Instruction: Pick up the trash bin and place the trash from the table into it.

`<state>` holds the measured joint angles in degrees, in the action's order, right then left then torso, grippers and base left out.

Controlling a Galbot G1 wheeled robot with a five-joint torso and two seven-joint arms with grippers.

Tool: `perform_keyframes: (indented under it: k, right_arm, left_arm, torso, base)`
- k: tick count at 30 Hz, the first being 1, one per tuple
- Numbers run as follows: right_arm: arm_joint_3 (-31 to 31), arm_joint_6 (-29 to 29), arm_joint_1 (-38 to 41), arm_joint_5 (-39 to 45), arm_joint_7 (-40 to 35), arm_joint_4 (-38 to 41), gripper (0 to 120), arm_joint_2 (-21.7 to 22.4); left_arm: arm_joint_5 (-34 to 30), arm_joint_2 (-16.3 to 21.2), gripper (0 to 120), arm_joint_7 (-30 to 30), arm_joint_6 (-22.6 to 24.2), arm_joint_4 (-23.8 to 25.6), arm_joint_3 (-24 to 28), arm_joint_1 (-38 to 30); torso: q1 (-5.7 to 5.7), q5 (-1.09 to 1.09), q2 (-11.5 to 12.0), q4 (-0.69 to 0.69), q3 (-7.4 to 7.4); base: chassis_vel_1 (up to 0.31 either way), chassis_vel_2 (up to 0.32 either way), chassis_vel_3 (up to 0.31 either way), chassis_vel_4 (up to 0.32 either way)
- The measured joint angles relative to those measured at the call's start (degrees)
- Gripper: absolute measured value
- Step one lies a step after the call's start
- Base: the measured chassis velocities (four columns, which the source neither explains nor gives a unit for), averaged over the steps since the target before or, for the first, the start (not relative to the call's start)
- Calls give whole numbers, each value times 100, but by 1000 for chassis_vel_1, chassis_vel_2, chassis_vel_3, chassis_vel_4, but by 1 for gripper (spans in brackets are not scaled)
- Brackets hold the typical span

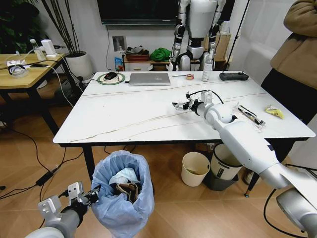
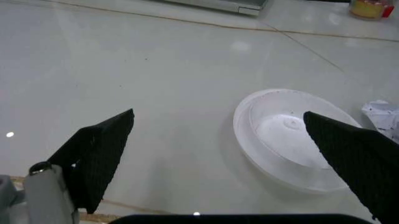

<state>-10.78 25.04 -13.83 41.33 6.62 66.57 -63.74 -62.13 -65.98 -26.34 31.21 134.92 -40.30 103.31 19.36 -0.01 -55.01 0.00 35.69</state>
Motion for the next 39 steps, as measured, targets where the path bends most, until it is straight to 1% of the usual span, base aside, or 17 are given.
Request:
perform_keyframes:
  k: [9, 11, 14, 15, 16, 18, 19, 22, 23, 25, 26, 27, 29, 31, 33, 37, 39]
  right_arm:
    - [-56, -50, 31, -138, 112, -203, 100, -57]
    - [-58, -77, 32, -173, 138, -263, 98, -83]
    - [-60, -108, 45, -231, 162, -361, 86, -117]
    - [-60, -108, 45, -231, 162, -361, 86, -117]
    - [-63, -113, 45, -245, 165, -377, 83, -119]
    - [-63, -119, 46, -256, 165, -387, 72, -119]
    - [-63, -120, 46, -257, 165, -389, 70, -117]
    - [-62, -128, 44, -266, 155, -389, 56, -101]
    - [-62, -128, 44, -266, 155, -389, 56, -101]
    - [-62, -128, 40, -270, 150, -389, 49, -101]
    - [-62, -128, 40, -277, 144, -390, 43, -102]
    - [-62, -128, 40, -278, 143, -390, 43, -102]
    - [-61, -128, 40, -282, 139, -391, 30, -102]
    - [-61, -128, 39, -283, 137, -391, 28, -99]
    - [-60, -129, 31, -285, 135, -390, 21, -92]
    - [-53, -130, 24, -291, 133, -385, 1, -87]
    - [-52, -130, 23, -291, 132, -374, 0, -83]
  left_arm:
    - [-3, 9, 0, 0, -3, -22, 2, -23]
    - [-10, 15, 0, 0, -4, -31, 2, -30]
    - [-29, 25, 0, 0, -6, -50, 2, -61]
    - [-29, 25, 0, 0, -6, -50, 2, -61]
    - [-34, 28, 0, 0, -7, -57, 3, -71]
    - [-48, 33, 0, 0, -7, -66, 11, -87]
    - [-51, 35, 0, 0, -7, -71, 16, -91]
    - [-57, 38, 0, 0, -8, -87, 35, -111]
    - [-57, 38, 0, 0, -8, -87, 35, -111]
    - [-62, 38, 0, 0, -8, -94, 42, -120]
    - [-68, 41, 0, 0, -8, -96, 45, -127]
    - [-70, 42, 0, 1, -9, -97, 45, -129]
    - [-77, 49, 0, 0, -8, -103, 45, -134]
    - [-80, 51, 0, 0, -8, -105, 44, -134]
    - [-82, 53, 0, 0, -8, -106, 44, -133]
    - [-93, 67, 0, 0, -9, -116, 41, -143]
    - [-98, 71, 0, 0, -8, -116, 40, -148]
  torso:
    - [0, 0, -1, 0, 0]
    - [0, 0, -1, 0, 0]
    - [0, -1, -1, 0, 0]
    - [0, -1, -1, 0, 0]
    - [0, 1, -1, 0, 0]
    - [0, 0, -1, -1, 0]
    - [0, -1, -1, -1, 0]
    - [0, 0, -1, 0, 0]
    - [0, 0, -1, 0, 0]
    - [0, 0, -1, 0, 0]
    - [0, 0, -1, 0, 0]
    - [0, 0, -1, 0, 0]
    - [0, 0, -1, 0, 0]
    - [0, 0, -1, 0, 0]
    - [0, 0, -1, 0, 0]
    - [0, 0, -1, 0, 0]
    - [0, 0, -1, 0, 0]
  base:
    - [0, 0, 0, 0]
    - [0, 0, 0, 0]
    - [0, 0, 0, 0]
    - [0, 0, 0, 0]
    - [0, 0, 0, 0]
    - [0, 0, 0, 0]
    - [0, 0, 0, 0]
    - [0, 0, 0, 0]
    - [0, 0, 0, 0]
    - [0, 0, 0, 0]
    - [0, 0, 0, 0]
    - [0, 0, 0, 0]
    - [0, 0, 0, 0]
    - [0, 0, 0, 0]
    - [0, 0, 0, 0]
    - [0, 0, 0, 0]
    - [0, 0, 0, 0]
